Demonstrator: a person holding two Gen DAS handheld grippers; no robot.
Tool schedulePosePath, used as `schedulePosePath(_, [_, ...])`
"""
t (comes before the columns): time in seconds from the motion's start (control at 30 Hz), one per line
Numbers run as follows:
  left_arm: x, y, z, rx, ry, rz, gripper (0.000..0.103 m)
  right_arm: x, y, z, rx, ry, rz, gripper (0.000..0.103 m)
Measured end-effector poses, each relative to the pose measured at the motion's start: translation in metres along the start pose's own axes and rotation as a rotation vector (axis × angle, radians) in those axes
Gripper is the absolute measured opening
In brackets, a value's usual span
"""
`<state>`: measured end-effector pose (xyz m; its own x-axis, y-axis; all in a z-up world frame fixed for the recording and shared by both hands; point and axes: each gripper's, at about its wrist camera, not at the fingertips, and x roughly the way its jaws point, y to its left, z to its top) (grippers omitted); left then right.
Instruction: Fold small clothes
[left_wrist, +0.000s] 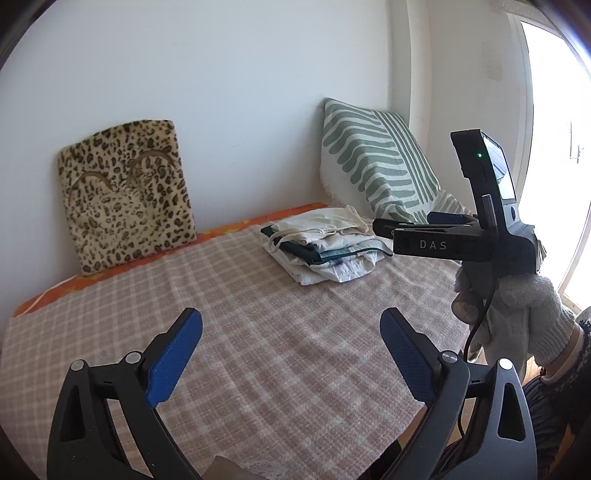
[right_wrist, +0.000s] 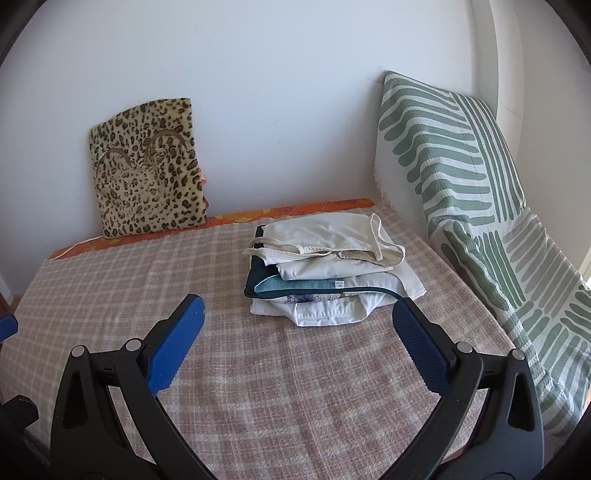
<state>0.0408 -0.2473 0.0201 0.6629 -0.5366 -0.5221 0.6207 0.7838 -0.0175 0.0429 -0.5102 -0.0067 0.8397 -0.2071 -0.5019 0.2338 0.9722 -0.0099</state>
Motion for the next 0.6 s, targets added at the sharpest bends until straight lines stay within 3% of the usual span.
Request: schedulePosePath(0.6, [0.009,0.025,-0.018,-0.032,0.029,0.079,0.102,0.008,0.008,-0.01,-0.014,-0.048,-0.036,0.103])
